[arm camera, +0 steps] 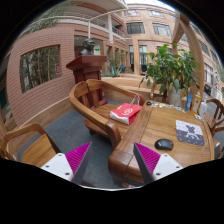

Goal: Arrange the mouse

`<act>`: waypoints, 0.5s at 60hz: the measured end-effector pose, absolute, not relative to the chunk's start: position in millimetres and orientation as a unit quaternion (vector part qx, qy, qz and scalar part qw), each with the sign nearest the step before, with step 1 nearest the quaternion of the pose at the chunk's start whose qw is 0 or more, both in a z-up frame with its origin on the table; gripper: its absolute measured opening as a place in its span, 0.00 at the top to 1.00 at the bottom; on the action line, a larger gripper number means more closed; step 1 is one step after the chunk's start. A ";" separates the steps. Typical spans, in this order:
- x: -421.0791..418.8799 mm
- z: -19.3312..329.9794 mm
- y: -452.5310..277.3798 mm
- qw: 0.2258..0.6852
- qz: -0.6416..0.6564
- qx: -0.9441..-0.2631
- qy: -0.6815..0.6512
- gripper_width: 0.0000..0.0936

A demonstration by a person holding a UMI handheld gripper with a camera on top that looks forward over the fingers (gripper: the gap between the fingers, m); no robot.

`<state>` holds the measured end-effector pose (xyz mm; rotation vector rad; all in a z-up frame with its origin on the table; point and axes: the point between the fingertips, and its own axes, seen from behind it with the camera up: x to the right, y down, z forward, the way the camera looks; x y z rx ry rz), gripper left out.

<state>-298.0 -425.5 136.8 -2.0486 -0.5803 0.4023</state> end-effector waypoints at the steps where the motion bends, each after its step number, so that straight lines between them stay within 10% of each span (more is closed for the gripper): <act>1: -296.5 135.0 -423.0 0.466 0.162 -0.838 -0.234 0.09; 30: -201.6 21.3 -366.8 0.407 0.093 -0.894 -0.161 0.09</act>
